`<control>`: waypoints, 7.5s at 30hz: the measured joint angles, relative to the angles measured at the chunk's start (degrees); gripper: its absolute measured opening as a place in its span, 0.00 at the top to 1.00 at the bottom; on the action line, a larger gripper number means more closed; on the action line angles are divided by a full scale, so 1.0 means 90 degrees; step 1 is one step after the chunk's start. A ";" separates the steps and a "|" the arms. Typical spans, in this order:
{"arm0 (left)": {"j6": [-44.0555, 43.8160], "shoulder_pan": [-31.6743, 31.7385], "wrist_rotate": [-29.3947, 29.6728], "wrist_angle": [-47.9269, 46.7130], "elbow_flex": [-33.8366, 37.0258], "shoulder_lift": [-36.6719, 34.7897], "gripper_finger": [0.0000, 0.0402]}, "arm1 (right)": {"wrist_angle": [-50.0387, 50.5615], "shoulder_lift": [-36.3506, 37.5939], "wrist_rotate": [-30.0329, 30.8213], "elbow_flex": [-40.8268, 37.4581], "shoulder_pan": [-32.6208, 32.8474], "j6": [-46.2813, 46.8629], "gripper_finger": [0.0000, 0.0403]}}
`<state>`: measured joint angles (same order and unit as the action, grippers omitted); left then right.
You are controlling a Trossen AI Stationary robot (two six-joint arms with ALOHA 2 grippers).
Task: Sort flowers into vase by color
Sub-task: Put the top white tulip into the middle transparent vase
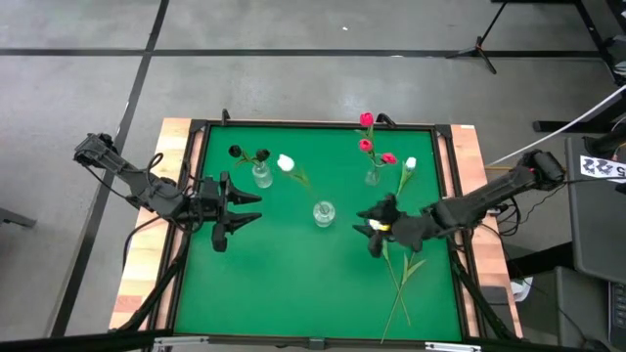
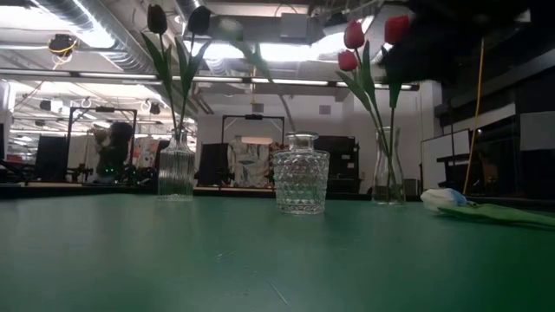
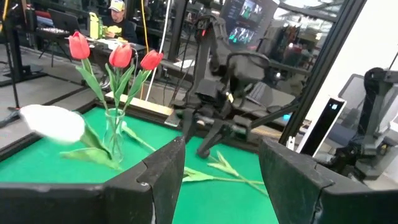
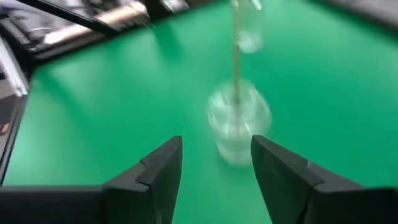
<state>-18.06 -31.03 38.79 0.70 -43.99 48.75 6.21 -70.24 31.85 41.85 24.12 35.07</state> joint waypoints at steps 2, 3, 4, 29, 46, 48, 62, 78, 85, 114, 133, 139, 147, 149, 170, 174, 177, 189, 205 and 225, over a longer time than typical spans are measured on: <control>0.0000 0.0000 -0.0002 -0.0061 0.0000 0.0000 0.50 | 0.0895 0.0143 0.0469 0.0000 0.0335 0.1087 0.53; 0.0000 0.0000 -0.0002 -0.0065 -0.0002 0.0000 0.50 | 0.1284 0.0173 0.0736 0.0000 0.0499 0.1671 0.53; 0.0000 0.0000 -0.0002 -0.0065 0.0000 0.0000 0.50 | 0.1684 0.0183 0.1044 0.0000 0.0642 0.2296 0.53; -0.0211 0.0005 0.0000 -0.0198 -0.0001 0.0000 0.50 | 0.4854 -0.0002 0.0878 -0.0568 -0.1571 0.6056 0.53; -0.0005 0.0007 0.0161 -0.0309 -0.0002 0.0000 0.50 | 0.2574 -0.0479 0.0317 -0.1797 -0.1944 0.6057 0.53; -0.0007 0.0007 0.0163 -0.0328 -0.0002 0.0000 0.50 | 0.2533 -0.0581 0.0109 -0.1797 -0.1995 0.6052 0.54; -0.0007 0.0012 0.0238 -0.0350 -0.0002 0.0000 0.50 | 0.2452 -0.0917 -0.0009 -0.1590 -0.2140 0.5872 0.97; -0.0168 0.0012 0.0238 -0.0395 -0.0002 0.0000 0.50 | 0.4506 -0.0849 0.1317 -0.0378 -0.2143 0.5999 0.99; -0.0216 0.0012 0.0236 -0.0391 -0.0002 -0.0002 0.50 | 0.6171 -0.0464 0.1881 0.0347 -0.2339 0.6059 0.99; -0.0280 0.0012 0.0233 -0.0578 -0.0005 0.0002 0.50 | 0.6309 0.0934 0.6227 0.3024 -0.0011 0.3023 1.00; -0.0321 0.0012 0.0235 -0.0694 -0.0005 0.0002 0.50 | 0.2797 -0.1273 0.6224 0.3058 0.1873 0.1582 1.00; -0.0329 0.0012 0.0235 -0.0691 -0.0005 0.0002 0.50 | 0.0122 -0.1430 0.4716 0.3055 0.1600 -0.1840 1.00; -0.0324 0.0012 0.0236 -0.0687 -0.0005 0.0002 0.50 | -0.5787 -0.1308 -0.0266 0.2726 0.0444 -0.8234 1.00; -0.0358 0.0010 0.0233 -0.0684 -0.0005 0.0002 0.50 | -0.6653 -0.1306 -0.1038 0.2349 0.0176 -0.8614 1.00; -0.0668 0.0012 0.0282 -0.0881 0.0000 0.0002 0.50 | -1.0683 -0.2445 -0.1808 -0.0032 -0.1285 -0.6681 1.00; -0.0690 0.0012 0.0290 -0.0904 0.0000 0.0011 0.50 | -1.0688 -0.2793 -0.1770 -0.0029 -0.1462 -0.6211 1.00; -0.0691 0.0012 0.0332 -0.0929 0.0000 0.0015 0.50 | -1.0687 -0.3018 -0.1770 -0.0027 -0.1611 -0.5895 1.00; -0.0933 0.0012 0.0435 -0.1255 0.0000 0.0017 0.50 | -1.0742 -0.3465 -0.1656 0.0111 -0.1737 -0.5613 1.00; -0.1123 0.0012 0.0435 -0.1403 0.0002 0.0017 0.50 | -1.0693 -0.4269 -0.0992 0.0267 -0.1827 -0.5107 1.00; -0.1073 0.0263 0.0432 -0.1400 0.0002 0.0017 0.50 | -1.0684 -0.4272 -0.0585 -0.0331 -0.1810 -0.4808 1.00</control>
<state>-27.73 -28.66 42.68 -11.89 -43.97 48.90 -89.95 -108.69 26.58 38.87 7.84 -8.20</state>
